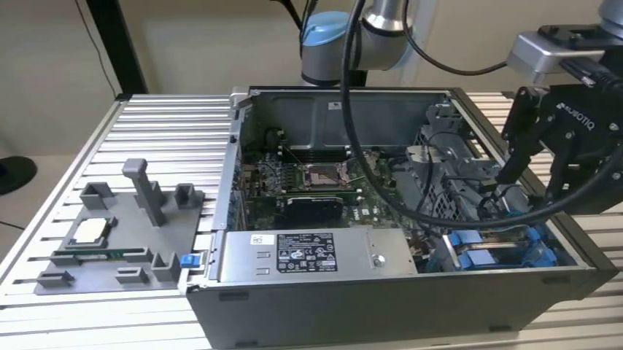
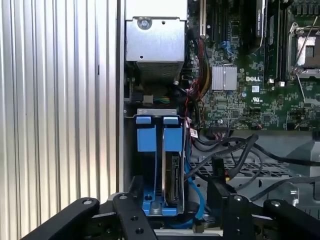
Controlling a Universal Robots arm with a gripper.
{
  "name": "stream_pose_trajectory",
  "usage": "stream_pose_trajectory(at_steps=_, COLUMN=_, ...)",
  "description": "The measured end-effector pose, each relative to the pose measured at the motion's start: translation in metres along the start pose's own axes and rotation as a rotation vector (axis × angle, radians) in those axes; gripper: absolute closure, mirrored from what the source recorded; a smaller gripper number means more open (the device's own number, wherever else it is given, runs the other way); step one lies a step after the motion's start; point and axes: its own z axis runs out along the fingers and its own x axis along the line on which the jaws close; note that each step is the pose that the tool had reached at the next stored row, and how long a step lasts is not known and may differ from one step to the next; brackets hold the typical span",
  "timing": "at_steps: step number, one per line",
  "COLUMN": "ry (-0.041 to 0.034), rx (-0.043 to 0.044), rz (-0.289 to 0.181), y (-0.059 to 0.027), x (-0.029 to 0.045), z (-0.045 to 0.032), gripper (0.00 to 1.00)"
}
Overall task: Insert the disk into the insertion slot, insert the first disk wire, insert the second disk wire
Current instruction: 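Insert the disk into the insertion slot, then insert the first disk wire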
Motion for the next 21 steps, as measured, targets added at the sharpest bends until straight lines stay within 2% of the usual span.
stream_pose_trajectory(at_steps=6, ry=-0.0003, rx=0.0132, rz=0.002, y=0.0105, x=-0.0114, z=0.0005, gripper=0.0)
stream_pose_trajectory(at_steps=9, ry=-0.0007, rx=0.0208, rz=0.002, y=0.0135, x=-0.0226, z=0.0009, gripper=0.0)
stream_pose_trajectory(at_steps=12, ry=-0.0054, rx=0.0252, rz=0.001, y=0.0145, x=-0.0315, z=0.0019, gripper=0.0)
stream_pose_trajectory(at_steps=16, ry=-0.0095, rx=0.0279, rz=-0.007, y=0.0145, x=-0.0331, z=0.004, gripper=0.0)
stream_pose_trajectory(at_steps=21, ry=-0.0125, rx=0.034, rz=-0.04, y=0.015, x=-0.033, z=0.0061, gripper=0.0)
